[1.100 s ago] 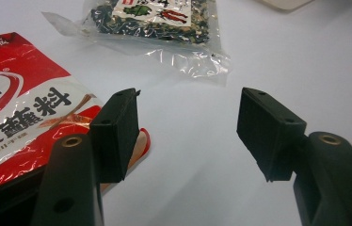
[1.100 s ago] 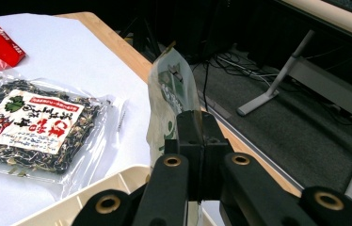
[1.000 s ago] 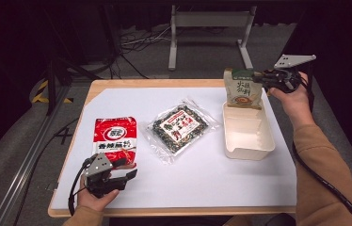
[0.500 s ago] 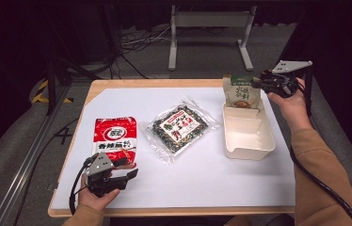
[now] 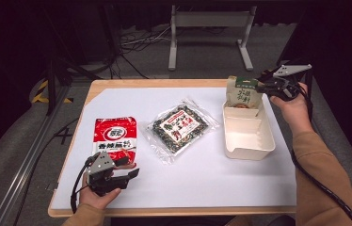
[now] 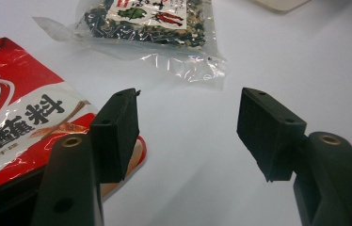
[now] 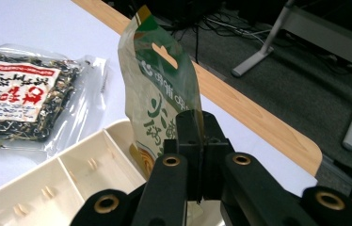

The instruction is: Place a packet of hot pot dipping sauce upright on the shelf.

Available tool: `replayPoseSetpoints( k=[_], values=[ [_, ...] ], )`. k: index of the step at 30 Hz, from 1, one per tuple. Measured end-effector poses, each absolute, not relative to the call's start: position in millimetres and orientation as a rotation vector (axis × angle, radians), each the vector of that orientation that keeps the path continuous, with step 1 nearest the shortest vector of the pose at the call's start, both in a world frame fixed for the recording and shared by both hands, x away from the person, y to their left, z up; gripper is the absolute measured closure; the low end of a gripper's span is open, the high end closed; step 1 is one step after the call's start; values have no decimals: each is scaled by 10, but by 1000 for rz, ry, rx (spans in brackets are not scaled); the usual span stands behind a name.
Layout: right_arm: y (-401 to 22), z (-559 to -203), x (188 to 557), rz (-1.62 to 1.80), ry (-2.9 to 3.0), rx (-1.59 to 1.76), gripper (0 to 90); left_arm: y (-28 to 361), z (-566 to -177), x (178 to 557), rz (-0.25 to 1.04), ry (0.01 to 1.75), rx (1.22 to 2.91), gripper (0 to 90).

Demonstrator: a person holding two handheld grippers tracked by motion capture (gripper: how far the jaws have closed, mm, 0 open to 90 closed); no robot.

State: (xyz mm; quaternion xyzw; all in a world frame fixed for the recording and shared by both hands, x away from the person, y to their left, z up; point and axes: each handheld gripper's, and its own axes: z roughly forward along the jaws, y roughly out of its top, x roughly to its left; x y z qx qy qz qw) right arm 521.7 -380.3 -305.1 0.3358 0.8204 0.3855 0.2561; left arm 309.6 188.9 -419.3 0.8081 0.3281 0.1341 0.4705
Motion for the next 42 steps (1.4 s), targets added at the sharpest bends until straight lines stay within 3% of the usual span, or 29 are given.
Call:
replayPoseSetpoints(
  k=[12, 21, 24, 42],
  values=[
    [-3790, -3061, 5215, 1025, 2235, 950, 852, 1886, -4196, 3106, 322, 807, 1976, 394],
    [-3853, -3015, 5168, 1077, 2220, 1036, 543, 1855, -4189, 3165, 310, 823, 1988, 362],
    [-3890, -2970, 5103, 1097, 2190, 1048, 488, 1839, -4174, 3189, 305, 820, 1981, 358],
    [-3895, -2742, 4467, 1161, 2172, 1026, 402, 1751, -4062, 3383, 314, 777, 1987, 352]
  ],
)
